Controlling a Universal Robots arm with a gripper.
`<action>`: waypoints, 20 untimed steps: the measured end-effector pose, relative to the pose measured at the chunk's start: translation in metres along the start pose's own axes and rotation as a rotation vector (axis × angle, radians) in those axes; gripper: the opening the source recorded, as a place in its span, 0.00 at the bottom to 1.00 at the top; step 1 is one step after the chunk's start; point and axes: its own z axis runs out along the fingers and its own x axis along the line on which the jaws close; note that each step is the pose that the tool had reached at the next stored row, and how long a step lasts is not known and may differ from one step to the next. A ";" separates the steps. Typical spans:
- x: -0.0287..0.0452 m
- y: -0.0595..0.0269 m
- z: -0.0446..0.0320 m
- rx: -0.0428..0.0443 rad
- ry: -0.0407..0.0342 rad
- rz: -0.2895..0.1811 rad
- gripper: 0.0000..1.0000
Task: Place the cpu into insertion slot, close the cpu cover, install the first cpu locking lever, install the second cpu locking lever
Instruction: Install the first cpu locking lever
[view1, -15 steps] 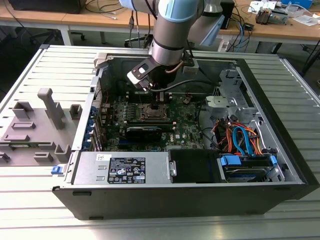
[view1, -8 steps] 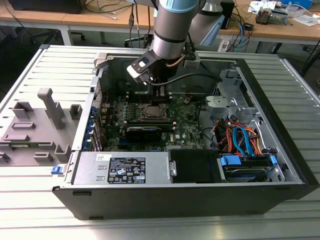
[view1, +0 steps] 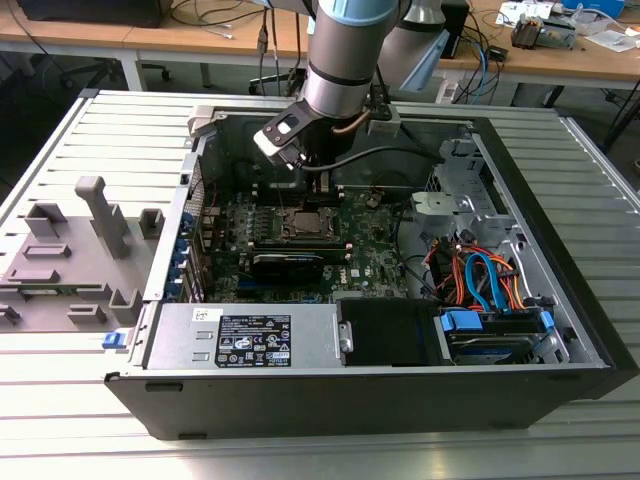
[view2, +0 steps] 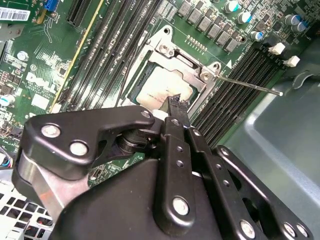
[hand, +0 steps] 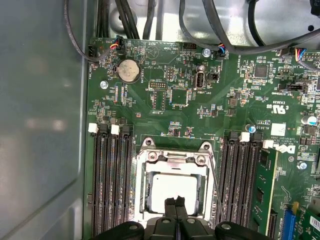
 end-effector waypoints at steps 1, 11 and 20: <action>0.0000 0.0000 0.0000 0.0001 -0.0002 -0.002 0.11; 0.0000 0.0000 0.0000 0.0012 -0.0078 -0.069 0.11; 0.0000 0.0000 0.0000 0.0025 -0.0161 -0.141 0.11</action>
